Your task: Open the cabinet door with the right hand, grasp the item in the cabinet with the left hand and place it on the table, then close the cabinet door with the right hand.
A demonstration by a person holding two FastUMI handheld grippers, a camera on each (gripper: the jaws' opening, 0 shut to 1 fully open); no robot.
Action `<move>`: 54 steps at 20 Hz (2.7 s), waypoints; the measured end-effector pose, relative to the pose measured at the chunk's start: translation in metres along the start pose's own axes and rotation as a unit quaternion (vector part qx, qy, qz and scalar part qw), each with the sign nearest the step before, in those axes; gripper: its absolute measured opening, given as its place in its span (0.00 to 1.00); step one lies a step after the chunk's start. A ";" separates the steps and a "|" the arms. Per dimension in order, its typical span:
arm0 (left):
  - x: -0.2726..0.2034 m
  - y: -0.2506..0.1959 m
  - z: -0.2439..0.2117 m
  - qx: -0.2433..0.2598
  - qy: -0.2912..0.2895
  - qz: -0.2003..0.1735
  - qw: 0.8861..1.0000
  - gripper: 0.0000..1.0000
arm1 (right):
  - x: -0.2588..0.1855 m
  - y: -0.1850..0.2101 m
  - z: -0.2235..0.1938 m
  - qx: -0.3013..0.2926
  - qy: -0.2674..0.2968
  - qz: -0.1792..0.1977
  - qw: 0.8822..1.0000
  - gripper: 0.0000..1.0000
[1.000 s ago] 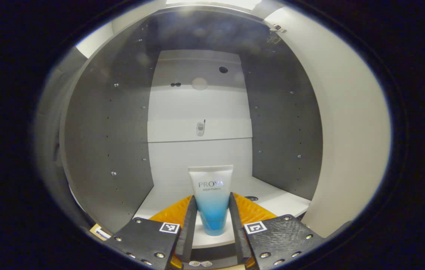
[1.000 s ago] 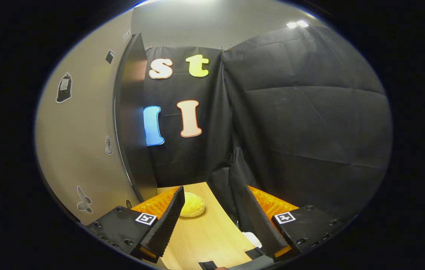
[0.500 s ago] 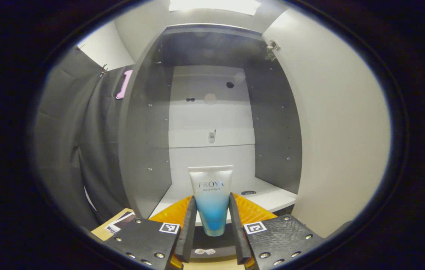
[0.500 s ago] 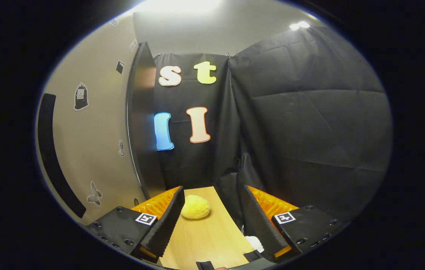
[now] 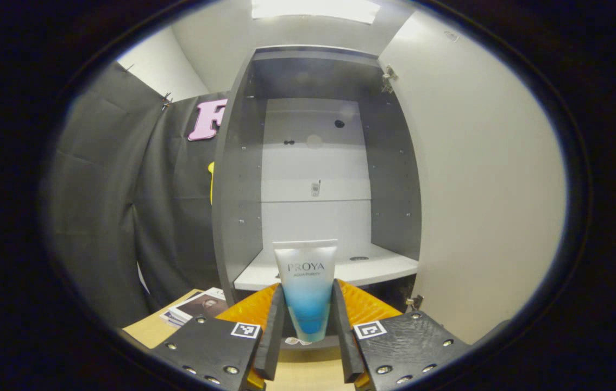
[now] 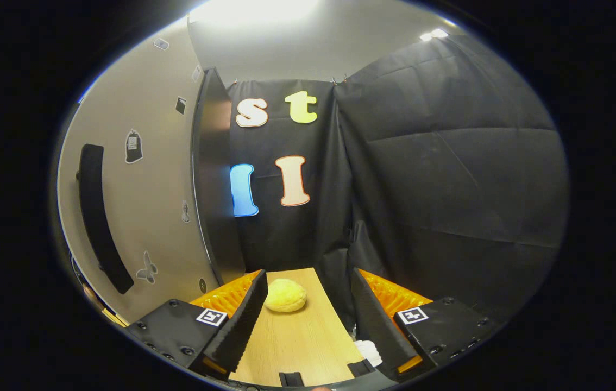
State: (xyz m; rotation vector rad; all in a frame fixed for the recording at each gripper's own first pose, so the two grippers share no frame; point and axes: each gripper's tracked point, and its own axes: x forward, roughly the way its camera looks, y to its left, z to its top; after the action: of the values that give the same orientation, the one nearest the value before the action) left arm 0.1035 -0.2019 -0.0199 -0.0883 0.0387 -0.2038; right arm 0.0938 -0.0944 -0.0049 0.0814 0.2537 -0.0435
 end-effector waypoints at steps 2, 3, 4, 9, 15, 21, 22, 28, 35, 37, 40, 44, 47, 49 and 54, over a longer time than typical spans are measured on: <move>-0.012 0.000 -0.013 -0.001 0.000 -0.001 1.000 0.46 | -0.002 0.002 -0.004 0.002 0.001 0.007 1.000 0.98; -0.018 -0.001 -0.020 0.000 0.000 -0.001 1.000 0.46 | -0.002 0.004 -0.006 0.004 0.003 0.011 1.000 0.98; -0.024 0.000 -0.027 0.002 0.001 0.000 1.000 0.46 | -0.003 0.006 -0.008 0.005 0.005 0.016 1.000 0.98; -0.057 0.005 -0.073 -0.006 0.017 0.005 1.000 0.46 | -0.001 0.010 -0.014 0.009 0.008 0.020 1.000 0.98; -0.090 0.016 -0.125 -0.016 0.042 0.007 0.999 0.48 | 0.003 0.018 -0.016 0.006 0.012 0.029 1.000 0.98; -0.109 0.017 -0.172 -0.015 0.052 0.010 0.998 0.47 | 0.005 0.027 -0.024 -0.006 0.028 0.032 0.999 0.98; -0.108 0.018 -0.184 -0.017 0.058 0.011 0.998 0.46 | 0.005 0.029 -0.024 -0.011 0.030 0.033 0.999 0.98; -0.128 0.018 -0.245 -0.026 0.104 0.022 0.994 0.46 | 0.006 0.038 -0.027 -0.035 0.040 0.041 0.998 0.98; -0.134 0.026 -0.288 -0.023 0.132 0.032 0.990 0.48 | 0.010 0.044 -0.036 -0.042 0.050 0.040 0.997 0.98; -0.139 0.028 -0.294 -0.022 0.138 0.036 0.990 0.49 | 0.011 0.046 -0.037 -0.044 0.051 0.042 0.997 0.98; -0.146 0.026 -0.299 -0.020 0.141 0.037 0.989 0.48 | 0.013 0.049 -0.034 -0.047 0.044 0.045 0.997 0.98; -0.154 0.024 -0.308 -0.017 0.149 0.041 0.988 0.51 | 0.016 0.053 -0.034 -0.046 0.046 0.050 0.997 0.98; -0.159 0.020 -0.307 -0.007 0.147 0.041 0.988 0.50 | 0.016 0.054 -0.038 -0.048 0.050 0.054 0.996 0.98; -0.159 0.018 -0.307 -0.002 0.150 0.041 0.988 0.51 | 0.016 0.054 -0.039 -0.048 0.051 0.056 0.996 0.98; -0.169 0.016 -0.306 -0.007 0.159 0.044 0.986 0.55 | 0.014 0.053 -0.035 -0.043 0.046 0.060 0.996 0.98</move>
State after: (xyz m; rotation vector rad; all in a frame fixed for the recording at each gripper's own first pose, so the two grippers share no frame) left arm -0.0730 -0.1775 -0.3211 -0.0668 0.3612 -0.1273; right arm 0.1018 -0.0387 -0.0379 0.0135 0.3411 0.0902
